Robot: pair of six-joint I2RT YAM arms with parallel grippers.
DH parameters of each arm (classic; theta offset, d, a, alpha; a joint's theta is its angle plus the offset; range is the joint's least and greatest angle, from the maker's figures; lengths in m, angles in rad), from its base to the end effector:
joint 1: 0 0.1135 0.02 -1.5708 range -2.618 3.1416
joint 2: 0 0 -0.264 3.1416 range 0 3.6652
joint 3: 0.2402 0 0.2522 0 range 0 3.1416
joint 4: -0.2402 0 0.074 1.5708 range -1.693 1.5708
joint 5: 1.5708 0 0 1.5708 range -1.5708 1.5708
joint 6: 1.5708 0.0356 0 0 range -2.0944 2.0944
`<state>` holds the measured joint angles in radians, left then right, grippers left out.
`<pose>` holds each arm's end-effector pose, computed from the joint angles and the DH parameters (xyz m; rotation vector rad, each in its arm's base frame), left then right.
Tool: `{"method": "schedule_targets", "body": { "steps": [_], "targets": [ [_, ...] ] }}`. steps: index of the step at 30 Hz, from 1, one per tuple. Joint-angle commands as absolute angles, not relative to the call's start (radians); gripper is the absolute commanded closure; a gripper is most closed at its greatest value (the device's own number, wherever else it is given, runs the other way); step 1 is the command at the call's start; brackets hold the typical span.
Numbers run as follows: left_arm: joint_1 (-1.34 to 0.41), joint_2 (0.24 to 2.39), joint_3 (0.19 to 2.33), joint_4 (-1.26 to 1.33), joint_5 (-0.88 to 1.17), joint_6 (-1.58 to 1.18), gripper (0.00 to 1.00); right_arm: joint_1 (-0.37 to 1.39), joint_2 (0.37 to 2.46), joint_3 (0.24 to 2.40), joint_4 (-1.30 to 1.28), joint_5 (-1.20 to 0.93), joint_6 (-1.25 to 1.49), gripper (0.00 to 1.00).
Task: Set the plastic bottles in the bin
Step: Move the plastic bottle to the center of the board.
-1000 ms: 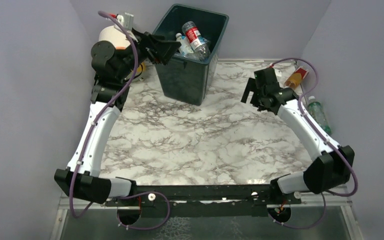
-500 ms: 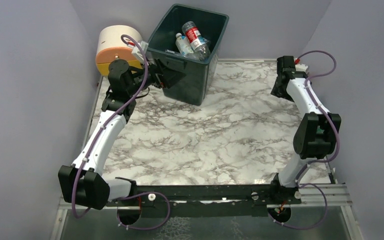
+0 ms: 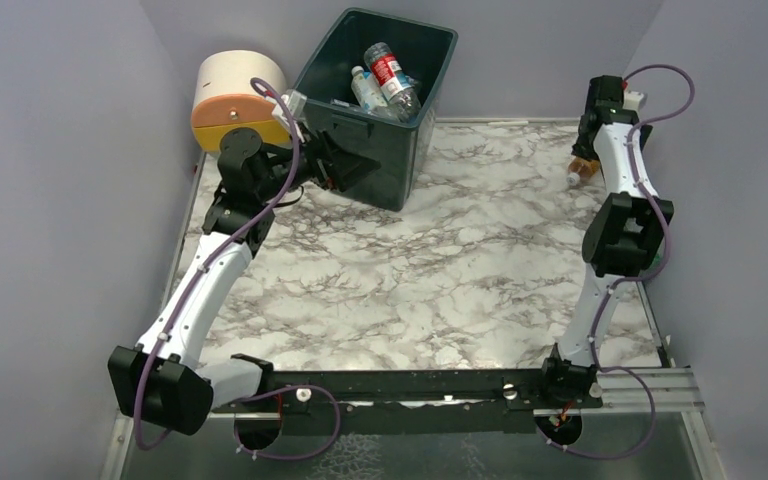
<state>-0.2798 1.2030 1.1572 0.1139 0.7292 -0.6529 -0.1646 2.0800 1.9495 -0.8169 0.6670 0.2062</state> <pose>0.2557 -0.0981 0.4154 0.3331 1.6322 -1.2680 0.4491 -0.0969 0.2888 0.7033 2.3017 -0.8125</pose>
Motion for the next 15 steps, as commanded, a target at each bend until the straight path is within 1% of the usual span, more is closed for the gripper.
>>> {"method": "schedule_targets", "body": {
  "steps": [1, 4, 6, 8, 10, 13, 15],
  "targets": [
    [-0.279, 1.141, 1.165, 0.044, 0.712, -0.595, 0.01, -0.165, 2.227, 2.131, -0.898, 0.476, 0.279, 0.01],
    [-0.279, 1.13, 1.157, 0.037, 0.699, -0.578, 0.01, -0.168, 2.229, 2.092, -0.818, 0.348, 0.287, 0.01],
    [-0.278, 1.136, 1.151, 0.04, 0.697, -0.575, 0.01, -0.173, 2.229, 2.063, -0.795, 0.333, 0.309, 0.01],
    [-0.279, 1.142, 1.144, 0.04, 0.694, -0.572, 0.01, -0.187, 2.245, 2.057, -0.806, 0.373, 0.349, 0.01],
    [-0.279, 1.143, 1.133, 0.04, 0.691, -0.57, 0.01, -0.215, 2.251, 2.043, -0.81, 0.37, 0.39, 0.01],
    [-0.279, 1.144, 1.115, 0.042, 0.686, -0.568, 0.01, -0.253, 2.212, 1.947, -0.698, 0.292, 0.393, 0.01],
    [-0.279, 1.151, 1.103, 0.046, 0.686, -0.566, 0.01, -0.277, 2.215, 1.94, -0.684, 0.244, 0.414, 0.01]
  ]
}}
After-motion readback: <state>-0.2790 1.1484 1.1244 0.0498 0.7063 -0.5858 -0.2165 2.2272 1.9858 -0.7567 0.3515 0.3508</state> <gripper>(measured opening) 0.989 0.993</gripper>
